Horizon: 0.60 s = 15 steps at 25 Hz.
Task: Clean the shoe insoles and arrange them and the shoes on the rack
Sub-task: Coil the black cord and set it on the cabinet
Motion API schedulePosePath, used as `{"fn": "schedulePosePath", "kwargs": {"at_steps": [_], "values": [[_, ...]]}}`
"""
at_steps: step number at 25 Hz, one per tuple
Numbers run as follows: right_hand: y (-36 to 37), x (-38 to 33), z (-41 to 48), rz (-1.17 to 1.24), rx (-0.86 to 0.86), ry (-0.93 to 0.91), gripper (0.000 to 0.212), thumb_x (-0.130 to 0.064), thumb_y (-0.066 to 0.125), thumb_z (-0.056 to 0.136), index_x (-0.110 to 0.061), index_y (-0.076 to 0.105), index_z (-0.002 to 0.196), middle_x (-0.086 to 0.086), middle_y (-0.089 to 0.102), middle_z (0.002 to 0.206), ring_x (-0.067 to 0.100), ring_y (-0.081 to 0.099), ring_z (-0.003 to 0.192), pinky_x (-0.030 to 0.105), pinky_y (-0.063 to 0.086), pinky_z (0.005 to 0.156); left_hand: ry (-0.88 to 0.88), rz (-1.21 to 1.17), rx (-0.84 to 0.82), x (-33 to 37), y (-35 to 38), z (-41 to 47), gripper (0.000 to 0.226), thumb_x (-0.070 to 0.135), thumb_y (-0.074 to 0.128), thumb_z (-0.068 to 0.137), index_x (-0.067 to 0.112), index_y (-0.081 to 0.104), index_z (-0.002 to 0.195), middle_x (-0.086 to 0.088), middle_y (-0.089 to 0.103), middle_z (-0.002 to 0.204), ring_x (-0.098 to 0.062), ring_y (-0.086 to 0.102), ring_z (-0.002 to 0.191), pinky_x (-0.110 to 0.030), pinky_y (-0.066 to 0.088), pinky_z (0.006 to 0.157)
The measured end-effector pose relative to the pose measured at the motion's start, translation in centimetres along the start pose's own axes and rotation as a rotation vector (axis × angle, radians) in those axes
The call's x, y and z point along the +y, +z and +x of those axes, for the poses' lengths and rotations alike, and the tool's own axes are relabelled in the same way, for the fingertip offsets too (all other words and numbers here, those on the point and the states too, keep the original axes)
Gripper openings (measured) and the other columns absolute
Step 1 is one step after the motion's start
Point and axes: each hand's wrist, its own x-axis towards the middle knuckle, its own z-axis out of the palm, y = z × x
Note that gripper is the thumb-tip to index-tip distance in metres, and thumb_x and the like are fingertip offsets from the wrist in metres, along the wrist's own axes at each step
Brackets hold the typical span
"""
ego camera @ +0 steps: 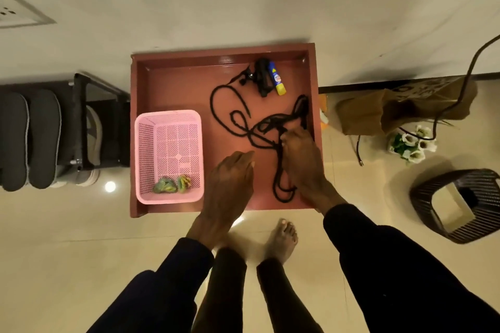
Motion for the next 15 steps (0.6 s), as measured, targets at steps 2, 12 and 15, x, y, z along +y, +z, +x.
{"fn": "schedulePosePath", "kwargs": {"at_steps": [2, 12, 15], "values": [[-0.6, -0.5, 2.2, 0.042, 0.05, 0.005, 0.03, 0.013, 0.06, 0.082, -0.005, 0.069, 0.105, 0.014, 0.067, 0.102, 0.03, 0.066, 0.089, 0.039, 0.059, 0.074, -0.014, -0.011, 0.016, -0.3, -0.1, 0.0, 0.028, 0.0, 0.073, 0.089, 0.006, 0.073, 0.116, -0.005, 0.074, 0.101, -0.021, 0.07, 0.083, -0.018, 0.043, 0.069], [0.4, -5.8, 7.5, 0.035, 0.079, -0.033, 0.007, -0.004, 0.065, 0.089, -0.001, 0.068, 0.094, 0.015, 0.064, 0.102, 0.028, 0.064, 0.089, 0.038, 0.058, 0.062, -0.041, -0.054, -0.007, -2.9, -0.6, 1.1, 0.029, -0.001, 0.069, 0.091, 0.006, 0.072, 0.119, -0.006, 0.075, 0.104, -0.022, 0.072, 0.079, -0.031, 0.055, 0.061], [1.5, -8.1, 9.1, -0.107, 0.038, 0.066, 0.013, -0.017, 0.07, 0.088, -0.006, 0.069, 0.093, 0.013, 0.066, 0.101, 0.029, 0.061, 0.1, 0.036, 0.053, 0.064, -0.053, -0.055, -0.002, -4.2, -1.1, 1.7, 0.027, 0.0, 0.068, 0.092, 0.006, 0.073, 0.118, -0.007, 0.076, 0.106, -0.024, 0.072, 0.078, -0.032, 0.056, 0.063]]}}
